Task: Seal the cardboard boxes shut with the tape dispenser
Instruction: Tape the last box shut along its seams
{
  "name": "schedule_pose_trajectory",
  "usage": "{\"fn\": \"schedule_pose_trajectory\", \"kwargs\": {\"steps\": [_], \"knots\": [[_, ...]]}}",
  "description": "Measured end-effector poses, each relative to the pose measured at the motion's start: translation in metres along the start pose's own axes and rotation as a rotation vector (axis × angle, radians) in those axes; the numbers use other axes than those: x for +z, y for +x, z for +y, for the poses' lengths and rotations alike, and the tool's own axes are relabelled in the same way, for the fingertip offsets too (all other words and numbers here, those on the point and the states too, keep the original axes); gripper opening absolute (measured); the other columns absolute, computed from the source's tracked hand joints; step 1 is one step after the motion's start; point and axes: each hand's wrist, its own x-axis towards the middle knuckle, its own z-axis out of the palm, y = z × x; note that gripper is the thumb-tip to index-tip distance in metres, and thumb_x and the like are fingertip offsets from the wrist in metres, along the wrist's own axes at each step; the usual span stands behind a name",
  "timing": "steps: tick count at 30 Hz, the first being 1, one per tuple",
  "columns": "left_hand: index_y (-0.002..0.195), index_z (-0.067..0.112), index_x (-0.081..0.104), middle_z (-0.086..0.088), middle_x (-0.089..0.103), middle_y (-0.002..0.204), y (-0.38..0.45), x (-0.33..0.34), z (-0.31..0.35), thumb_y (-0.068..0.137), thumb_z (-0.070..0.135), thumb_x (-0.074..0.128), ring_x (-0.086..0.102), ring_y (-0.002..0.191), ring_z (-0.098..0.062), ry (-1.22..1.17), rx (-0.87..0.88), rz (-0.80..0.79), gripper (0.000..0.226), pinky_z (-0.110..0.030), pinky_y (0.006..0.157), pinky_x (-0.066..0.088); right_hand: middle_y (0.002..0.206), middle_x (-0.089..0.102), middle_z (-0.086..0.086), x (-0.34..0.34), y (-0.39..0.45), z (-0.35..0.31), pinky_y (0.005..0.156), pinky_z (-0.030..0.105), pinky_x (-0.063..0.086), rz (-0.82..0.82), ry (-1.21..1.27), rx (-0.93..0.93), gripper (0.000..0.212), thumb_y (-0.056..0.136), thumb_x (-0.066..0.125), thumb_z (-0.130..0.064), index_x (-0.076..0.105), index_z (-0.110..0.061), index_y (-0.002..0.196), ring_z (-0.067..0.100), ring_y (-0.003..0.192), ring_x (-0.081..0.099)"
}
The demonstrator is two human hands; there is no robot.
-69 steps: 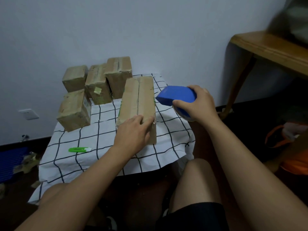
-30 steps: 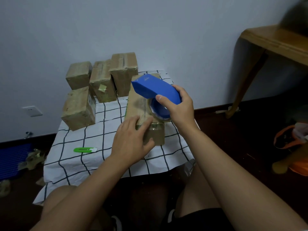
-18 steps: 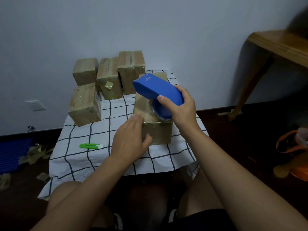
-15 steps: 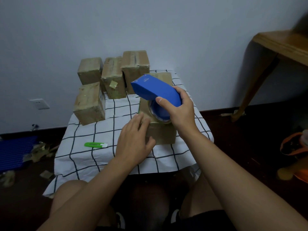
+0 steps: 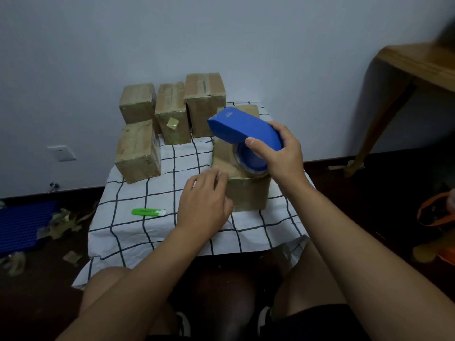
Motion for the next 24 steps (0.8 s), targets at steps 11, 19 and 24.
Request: {"fn": "schedule_pose_trajectory", "kwargs": {"steps": [11, 19, 24], "knots": [[0.118, 0.02, 0.063, -0.022, 0.058, 0.117, 0.009, 0.002, 0.016, 0.075, 0.036, 0.062, 0.055, 0.097, -0.036, 0.043, 0.036, 0.012, 0.046, -0.041, 0.086, 0.04, 0.112, 0.066, -0.002, -0.028, 0.017, 0.01, 0.081, 0.023, 0.053, 0.096, 0.11, 0.064, 0.049, 0.067, 0.081, -0.046, 0.063, -0.027, 0.109, 0.014, 0.101, 0.064], [0.095, 0.011, 0.063, -0.008, 0.054, 0.083, 0.031, 0.002, 0.039, 0.079, 0.041, 0.059, 0.051, 0.076, -0.028, -0.126, 0.066, 0.114, 0.034, -0.037, 0.066, 0.042, 0.125, 0.058, 0.007, -0.02, 0.024, 0.016, 0.098, 0.042, 0.053, 0.072, 0.049, 0.057, 0.071, 0.063, 0.077, -0.057, 0.061, -0.023, 0.122, 0.019, 0.112, 0.06], [0.086, 0.005, 0.064, -0.01, 0.057, 0.089, 0.038, 0.003, 0.045, 0.081, 0.039, 0.056, 0.053, 0.082, -0.029, -0.197, 0.146, 0.124, 0.035, -0.041, 0.069, 0.046, 0.12, 0.053, -0.002, -0.026, 0.023, 0.02, 0.093, 0.03, 0.053, 0.081, 0.008, 0.049, 0.072, 0.066, 0.078, -0.057, 0.06, -0.024, 0.128, 0.008, 0.108, 0.057]]}}
